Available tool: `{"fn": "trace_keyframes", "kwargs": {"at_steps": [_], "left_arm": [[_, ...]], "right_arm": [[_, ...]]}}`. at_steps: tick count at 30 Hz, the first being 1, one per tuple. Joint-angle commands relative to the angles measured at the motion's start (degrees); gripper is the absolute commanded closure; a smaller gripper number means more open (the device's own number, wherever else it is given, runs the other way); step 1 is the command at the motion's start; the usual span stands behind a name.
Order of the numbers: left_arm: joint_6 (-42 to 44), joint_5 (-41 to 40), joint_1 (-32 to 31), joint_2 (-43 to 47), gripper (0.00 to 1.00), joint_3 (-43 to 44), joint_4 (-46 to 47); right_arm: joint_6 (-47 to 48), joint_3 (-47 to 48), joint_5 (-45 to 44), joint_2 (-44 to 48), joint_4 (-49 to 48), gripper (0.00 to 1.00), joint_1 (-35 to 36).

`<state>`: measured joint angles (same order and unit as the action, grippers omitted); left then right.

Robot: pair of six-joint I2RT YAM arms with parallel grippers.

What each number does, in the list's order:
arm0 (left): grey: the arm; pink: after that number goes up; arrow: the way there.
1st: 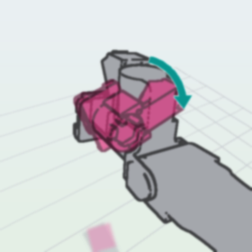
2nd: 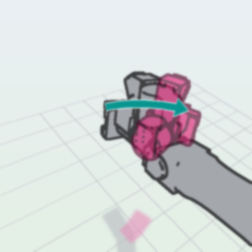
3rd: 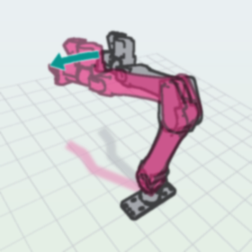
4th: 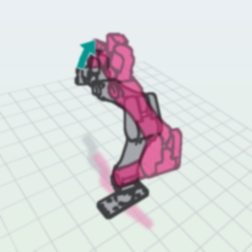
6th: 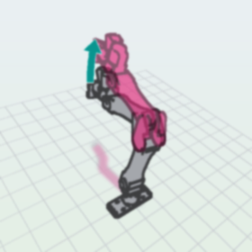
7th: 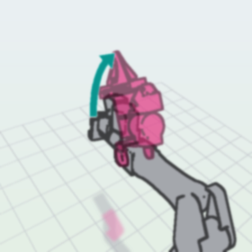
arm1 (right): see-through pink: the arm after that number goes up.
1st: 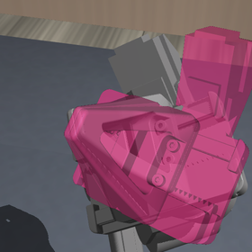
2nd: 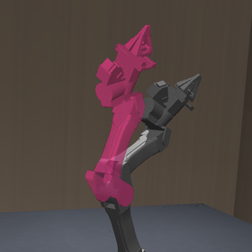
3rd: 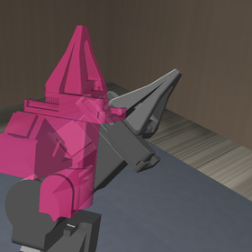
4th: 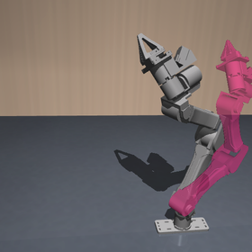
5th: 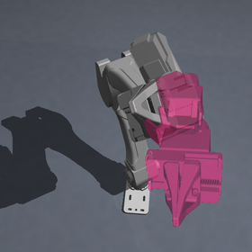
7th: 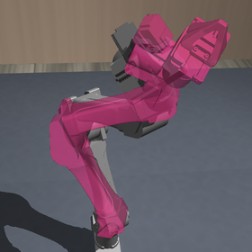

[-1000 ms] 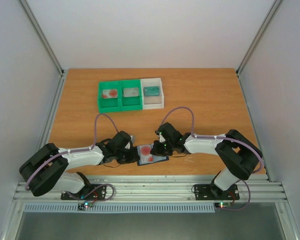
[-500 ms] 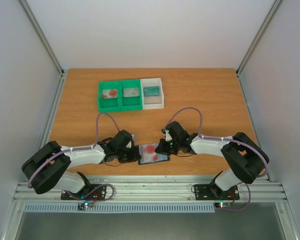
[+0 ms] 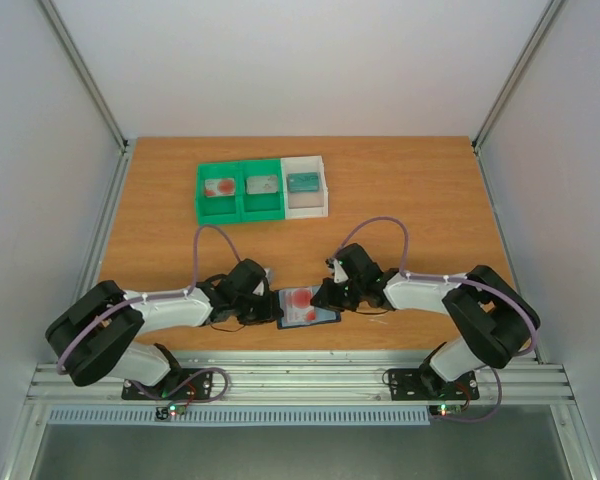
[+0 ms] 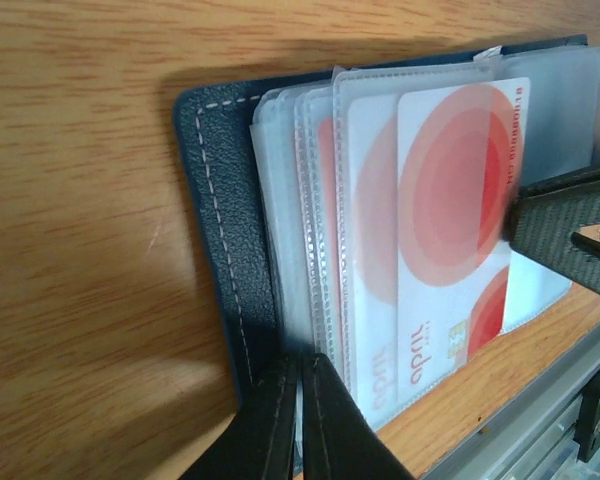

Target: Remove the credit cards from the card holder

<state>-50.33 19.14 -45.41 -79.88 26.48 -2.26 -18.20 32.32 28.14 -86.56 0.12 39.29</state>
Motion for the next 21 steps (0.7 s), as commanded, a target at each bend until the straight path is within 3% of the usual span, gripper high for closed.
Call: {"fn": "trace_keyframes", "kwargs": {"at_steps": [1, 6, 13, 21], "left_arm": [[0.78, -1.22, -0.29, -2.28, 0.94, 0.02, -0.97], [0.66, -0.82, -0.27, -2.18, 0.94, -0.24, -0.59], [0.67, -1.11, -0.24, -1.86, 0.93, -0.37, -0.64], [0.76, -1.68, -0.23, -1.93, 0.92, -0.38, -1.07]], "right_arm": [[-0.84, 0.1, 1.4, -2.23, -2.7, 0.9, -0.41], [-0.81, -0.18, 1.22, -3.4, -3.46, 0.85, -0.41], [-0.84, -0.7, 0.91, -2.4, -4.04, 0.99, -0.38], [-0.49, -1.13, -1.0, 2.24, -0.89, 0.99, -1.13]]}}
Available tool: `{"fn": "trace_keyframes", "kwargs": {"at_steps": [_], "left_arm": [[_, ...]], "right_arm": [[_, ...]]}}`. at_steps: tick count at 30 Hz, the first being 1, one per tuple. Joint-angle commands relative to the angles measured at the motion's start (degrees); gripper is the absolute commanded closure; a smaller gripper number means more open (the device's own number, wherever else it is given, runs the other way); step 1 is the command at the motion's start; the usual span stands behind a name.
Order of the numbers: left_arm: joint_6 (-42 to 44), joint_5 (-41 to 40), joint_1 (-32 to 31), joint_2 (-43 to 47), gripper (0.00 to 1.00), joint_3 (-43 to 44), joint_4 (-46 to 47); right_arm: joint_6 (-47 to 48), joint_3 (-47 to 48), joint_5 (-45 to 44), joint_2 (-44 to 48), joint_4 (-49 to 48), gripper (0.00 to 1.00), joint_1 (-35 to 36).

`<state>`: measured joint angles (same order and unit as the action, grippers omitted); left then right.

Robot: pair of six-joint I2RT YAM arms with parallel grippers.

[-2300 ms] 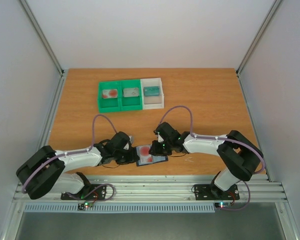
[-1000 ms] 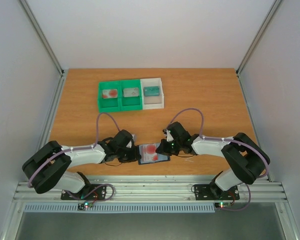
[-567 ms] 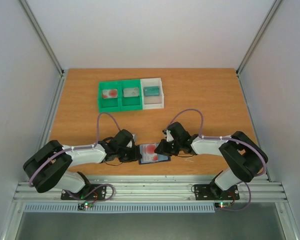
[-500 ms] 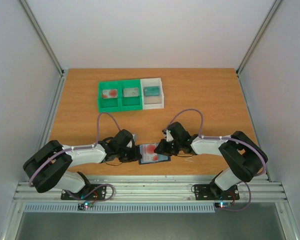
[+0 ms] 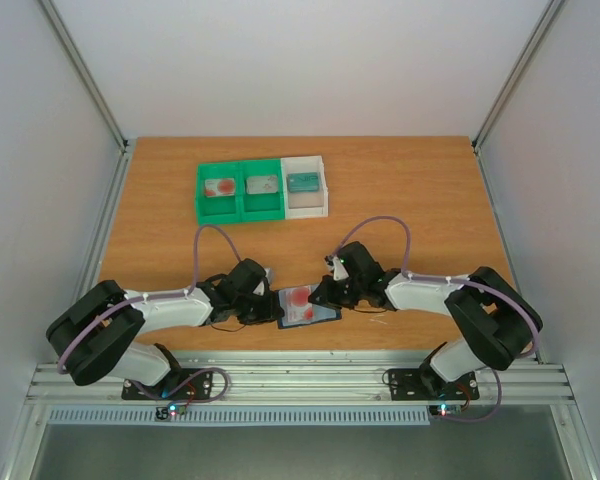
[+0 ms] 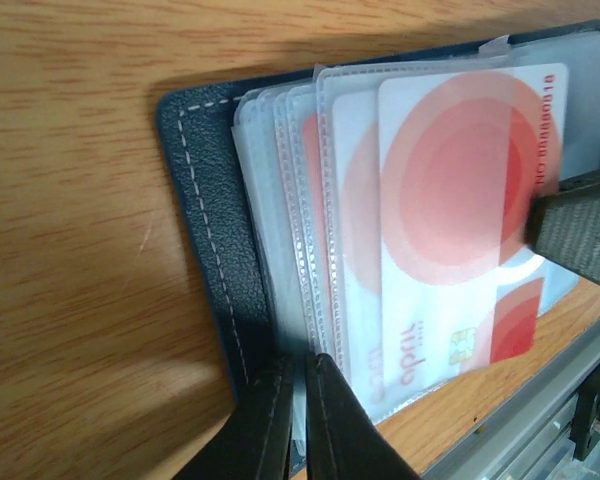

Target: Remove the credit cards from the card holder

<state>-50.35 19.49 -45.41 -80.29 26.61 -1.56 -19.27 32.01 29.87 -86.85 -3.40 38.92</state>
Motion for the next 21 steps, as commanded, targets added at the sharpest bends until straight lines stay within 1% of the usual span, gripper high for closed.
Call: {"fn": "trace_keyframes", "kwargs": {"at_steps": [1, 5, 11, 16, 18, 21], "left_arm": [[0.78, -2.01, -0.23, -1.53, 0.92, -0.43, -1.71], [0.1, -1.79, -0.25, -1.52, 0.92, -0.88, -0.59], [-0.54, -0.98, -0.24, -1.84, 0.9, -1.06, 0.81], [-1.17, -0.64, -0.22, 0.06, 0.86, -0.6, 0.74], [-1.84, -0.62, -0.24, 1.67, 0.81, -0.56, 0.66], [-2.2, -0.93, -0.29, 4.41, 0.7, 0.46, -1.14]], "right_arm": [[0.67, -0.81, -3.51, 3.14, 3.64, 0.99, -0.75], [0.74, -1.24, -6.37, 6.29, 7.09, 0.99, -0.85], [1.33, -0.48, -8.11, 10.69, 10.88, 0.99, -0.86], [1.08, -0.31, -8.23, 13.68, 12.65, 0.99, -0.87], [0.93, -0.3, -7.45, 15.07, 13.03, 0.99, -0.86], [0.45, -0.22, -7.54, 17.51, 14.41, 0.99, -0.86]]}}
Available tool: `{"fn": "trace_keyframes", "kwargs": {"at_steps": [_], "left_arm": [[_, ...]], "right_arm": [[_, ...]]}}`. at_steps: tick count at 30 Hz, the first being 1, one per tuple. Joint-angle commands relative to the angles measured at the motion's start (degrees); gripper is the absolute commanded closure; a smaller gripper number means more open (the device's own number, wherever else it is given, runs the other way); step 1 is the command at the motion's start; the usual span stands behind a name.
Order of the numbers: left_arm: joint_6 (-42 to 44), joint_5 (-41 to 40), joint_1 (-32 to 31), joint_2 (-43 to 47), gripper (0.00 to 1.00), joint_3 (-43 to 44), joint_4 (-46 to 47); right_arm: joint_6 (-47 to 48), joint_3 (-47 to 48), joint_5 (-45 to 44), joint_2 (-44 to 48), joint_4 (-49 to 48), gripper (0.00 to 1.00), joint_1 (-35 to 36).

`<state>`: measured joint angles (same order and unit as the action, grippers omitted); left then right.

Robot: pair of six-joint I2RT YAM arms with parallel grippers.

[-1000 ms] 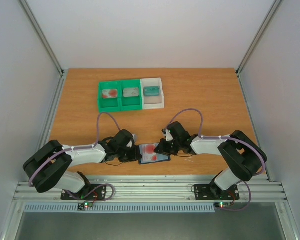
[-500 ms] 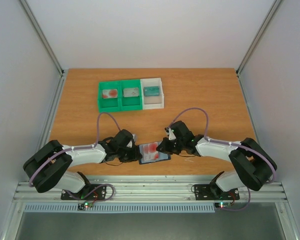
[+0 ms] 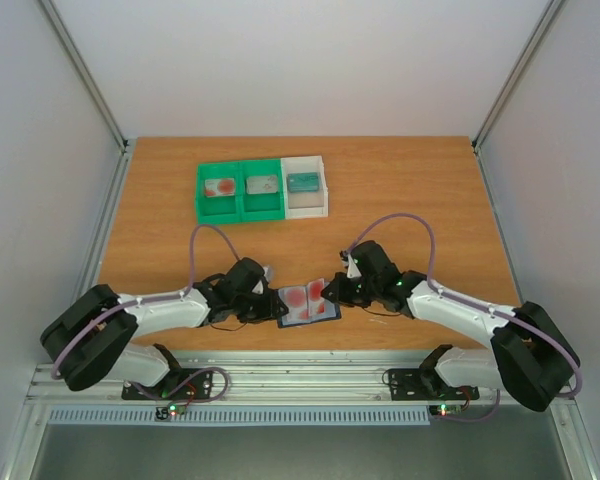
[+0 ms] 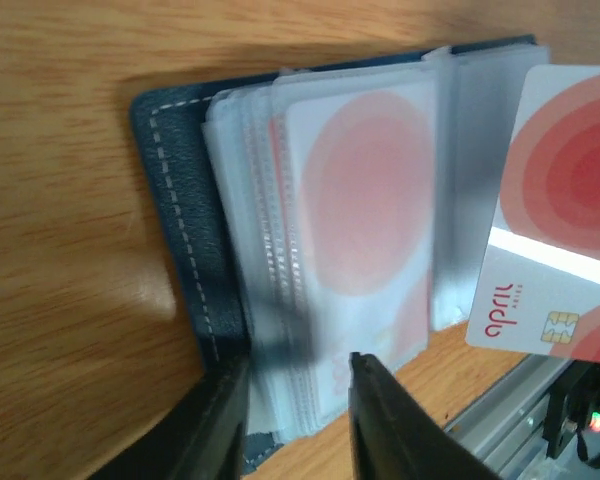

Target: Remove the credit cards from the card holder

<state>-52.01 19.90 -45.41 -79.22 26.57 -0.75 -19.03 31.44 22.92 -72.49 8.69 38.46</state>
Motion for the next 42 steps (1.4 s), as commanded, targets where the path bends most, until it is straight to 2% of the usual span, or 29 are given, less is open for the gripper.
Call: {"fn": "trace_keyframes", "kwargs": {"at_steps": [1, 6, 9, 15, 22, 24, 28, 35, 38, 42], "left_arm": [[-0.55, -1.4, -0.27, 4.33, 0.65, 0.99, -2.83], [-1.13, -1.48, -0.28, 9.79, 0.44, 2.47, -4.93], [-2.59, -0.13, -0.23, 13.23, 0.38, 1.89, -2.05], [-8.38, 1.83, -0.27, 18.18, 0.36, -2.56, 10.05], [-13.6, 4.49, -0.25, 19.33, 0.39, -7.05, 24.43], [-14.41, 5.14, -0.25, 19.08, 0.42, -7.75, 27.43], [-16.46, 5.83, -0.26, 18.59, 0.56, -9.7, 34.59], [-17.39, 4.54, -0.25, 19.37, 0.98, -12.0, 37.89], [-16.41, 4.66, -0.21, 20.85, 0.99, -12.15, 37.14], [-12.82, 6.12, -0.08, 24.5, 1.0, -11.06, 31.97]], "right_arm": [[0.03, 0.43, -0.64, 4.3, 2.78, 0.99, -0.4], [-1.5, 0.97, 1.12, 7.89, 3.26, 0.99, -0.38], [-3.53, 0.89, 3.47, 9.47, 1.34, 0.99, -0.37], [-9.02, -1.26, 8.89, 12.51, -7.29, 0.99, -0.33], [-12.84, -3.16, 12.65, 15.01, -14.66, 0.99, -0.36], [-13.6, -3.66, 13.2, 15.01, -15.98, 0.99, -0.32], [-14.02, -4.28, 14.23, 14.21, -17.97, 0.99, -0.31], [-12.77, -4.22, 15.55, 12.49, -18.96, 0.99, -0.31], [-10.12, -2.96, 16.0, 12.5, -16.32, 0.96, -0.33], [-2.35, 1.6, 12.96, 15.22, -2.98, 0.86, -0.31]]}}
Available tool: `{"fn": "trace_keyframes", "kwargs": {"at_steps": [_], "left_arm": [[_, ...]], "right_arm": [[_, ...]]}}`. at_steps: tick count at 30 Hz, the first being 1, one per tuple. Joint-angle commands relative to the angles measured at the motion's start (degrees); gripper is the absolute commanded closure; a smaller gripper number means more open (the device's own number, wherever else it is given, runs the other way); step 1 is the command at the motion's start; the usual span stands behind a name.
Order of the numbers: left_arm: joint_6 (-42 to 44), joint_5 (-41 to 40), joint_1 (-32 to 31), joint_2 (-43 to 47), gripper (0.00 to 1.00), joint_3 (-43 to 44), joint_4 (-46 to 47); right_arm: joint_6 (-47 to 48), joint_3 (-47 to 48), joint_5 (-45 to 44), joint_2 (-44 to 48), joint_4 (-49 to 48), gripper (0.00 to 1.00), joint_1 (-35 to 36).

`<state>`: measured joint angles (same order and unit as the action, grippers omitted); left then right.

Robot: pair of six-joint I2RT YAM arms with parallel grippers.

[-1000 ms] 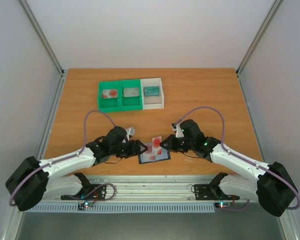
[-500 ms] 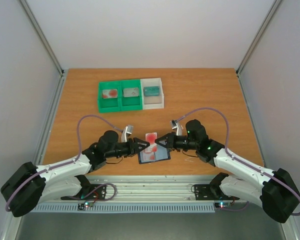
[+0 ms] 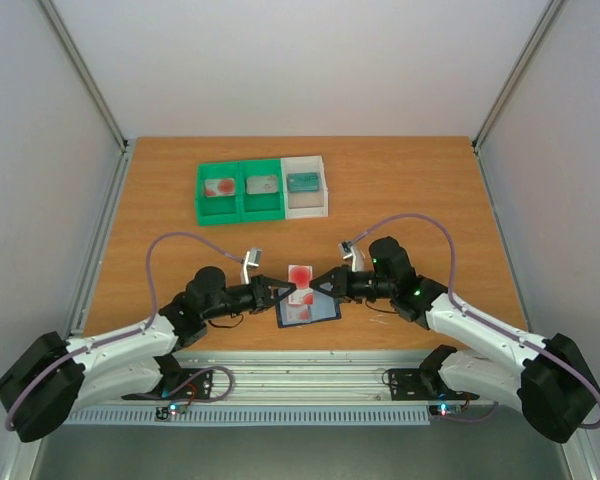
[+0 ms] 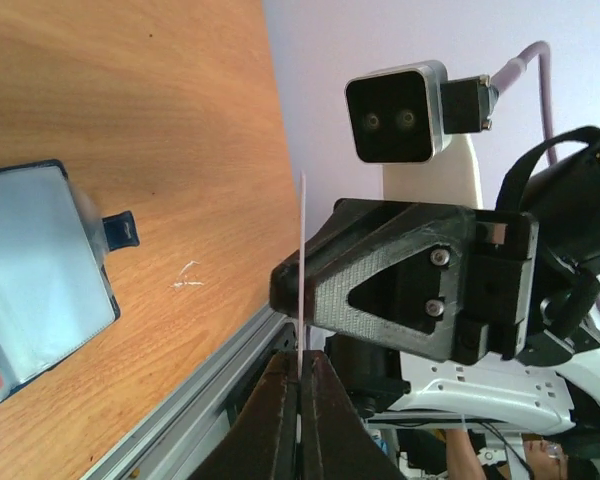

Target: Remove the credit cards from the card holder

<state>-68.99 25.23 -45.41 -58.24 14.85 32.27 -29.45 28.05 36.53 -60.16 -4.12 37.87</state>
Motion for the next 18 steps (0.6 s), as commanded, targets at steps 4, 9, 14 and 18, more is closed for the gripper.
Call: {"fn": "trace_keyframes", "kwargs": {"at_steps": [4, 9, 14, 18], "left_arm": [[10.44, 3.08, -0.09, 7.29, 1.0, 3.02, -10.97], [21.5, 7.07, -0.18, 9.28, 1.0, 9.63, -28.62], [26.5, 13.71, -0.25, 8.66, 1.0, 12.32, -34.49], [27.12, 18.28, -0.27, 8.15, 1.0, 12.66, -33.71]], "right_arm": [[19.36, 12.07, -4.13, 4.98, 24.35, 0.77, 0.26], [29.47, 20.74, -6.89, 4.81, 37.59, 0.74, 0.26], [36.74, 26.42, -4.91, 3.0, 44.29, 0.73, 0.21], [39.76, 29.15, -1.23, 0.44, 47.78, 0.72, 0.21]]}}
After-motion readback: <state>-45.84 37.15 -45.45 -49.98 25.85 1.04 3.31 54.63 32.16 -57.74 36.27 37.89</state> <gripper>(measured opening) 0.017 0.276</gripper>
